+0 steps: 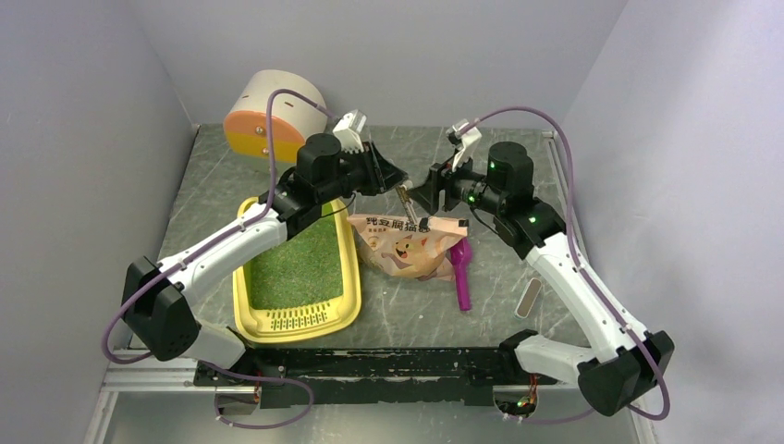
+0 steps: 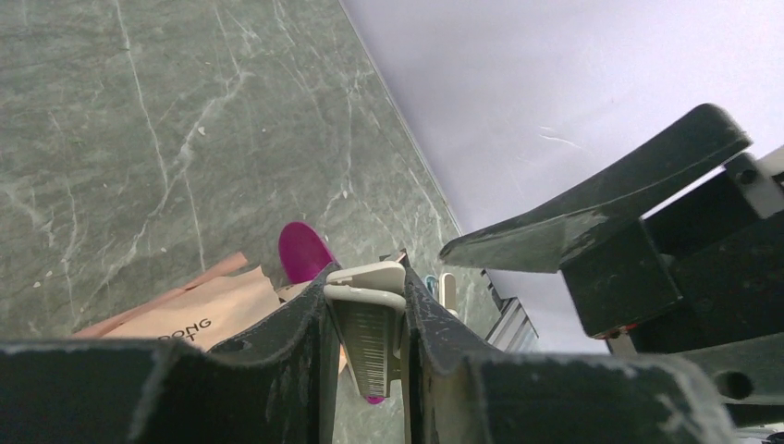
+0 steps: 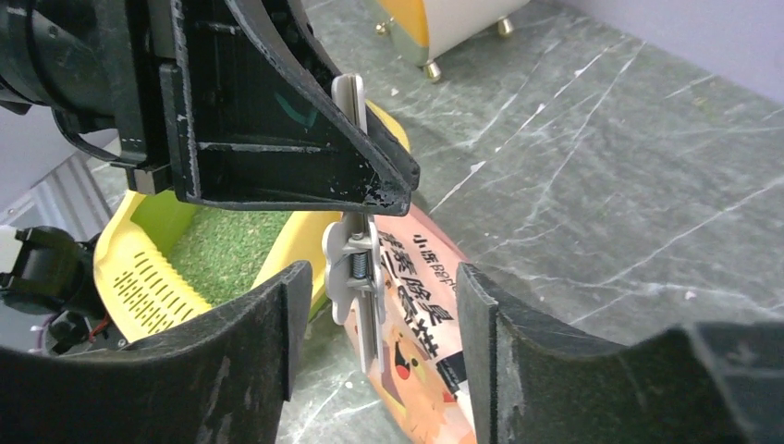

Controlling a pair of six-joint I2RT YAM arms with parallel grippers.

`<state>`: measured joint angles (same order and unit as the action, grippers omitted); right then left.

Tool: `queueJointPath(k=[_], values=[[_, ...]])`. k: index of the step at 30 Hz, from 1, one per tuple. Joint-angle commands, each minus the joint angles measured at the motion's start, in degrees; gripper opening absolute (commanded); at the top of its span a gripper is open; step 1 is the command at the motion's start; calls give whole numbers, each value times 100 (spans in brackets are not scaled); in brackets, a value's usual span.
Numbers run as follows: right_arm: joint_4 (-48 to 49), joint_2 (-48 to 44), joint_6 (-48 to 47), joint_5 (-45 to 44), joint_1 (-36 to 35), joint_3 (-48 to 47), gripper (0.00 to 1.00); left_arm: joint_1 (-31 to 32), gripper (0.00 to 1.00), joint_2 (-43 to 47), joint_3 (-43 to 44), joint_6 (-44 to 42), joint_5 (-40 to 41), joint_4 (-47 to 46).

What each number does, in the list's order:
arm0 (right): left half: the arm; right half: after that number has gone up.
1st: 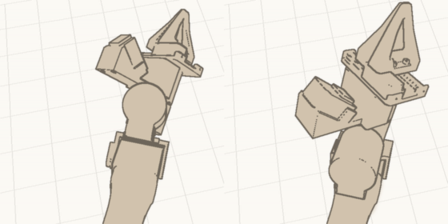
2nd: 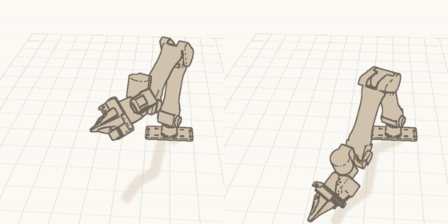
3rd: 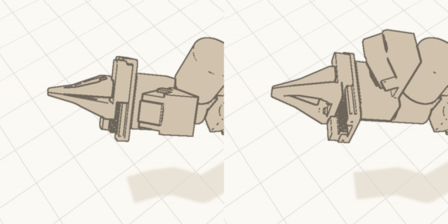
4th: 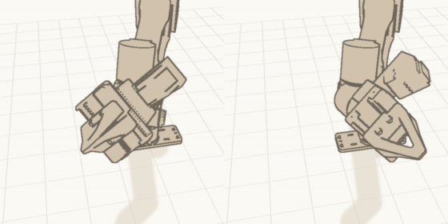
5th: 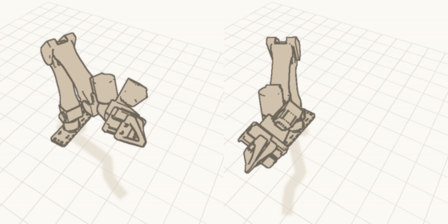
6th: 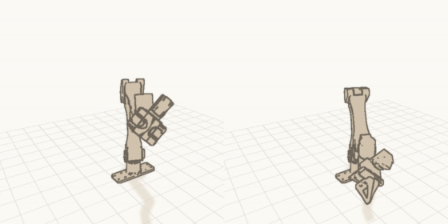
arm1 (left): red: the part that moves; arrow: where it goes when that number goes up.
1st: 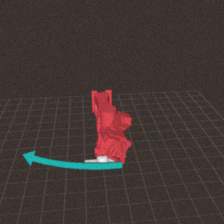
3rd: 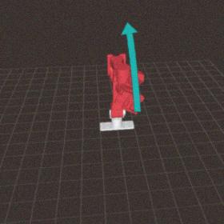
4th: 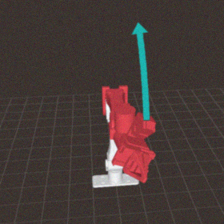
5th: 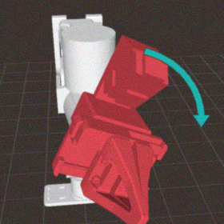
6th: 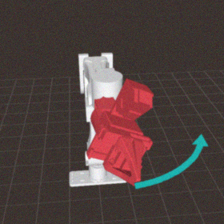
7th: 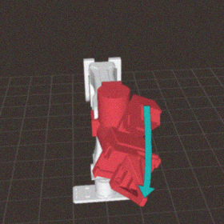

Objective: Fill the litter box with clean litter
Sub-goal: Pick up the clamp at the center of the board.

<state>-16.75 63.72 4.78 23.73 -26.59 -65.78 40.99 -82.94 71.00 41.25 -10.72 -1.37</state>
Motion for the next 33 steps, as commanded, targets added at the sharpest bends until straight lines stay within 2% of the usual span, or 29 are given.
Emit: queueJointPath(k=[1,14,18,21,27,30,33], values=[[-112,192,-25,389,-13,-211,60,32,5,-37,306,37,-62,51],[-342,431,-194,329,-56,-402,37,32,5,-133,369,97,-69,111],[-503,518,-256,242,-122,-462,37,31,5,-162,390,115,-67,101],[-513,503,-267,92,-166,-423,30,28,5,-166,405,102,-21,128],[-589,548,-281,-25,-244,-443,26,32,5,-179,413,133,-7,128],[-605,577,-264,-13,-256,-456,39,40,5,-171,385,161,0,128],[-587,584,-231,-27,-259,-441,38,40,5,-179,386,163,-16,128]])
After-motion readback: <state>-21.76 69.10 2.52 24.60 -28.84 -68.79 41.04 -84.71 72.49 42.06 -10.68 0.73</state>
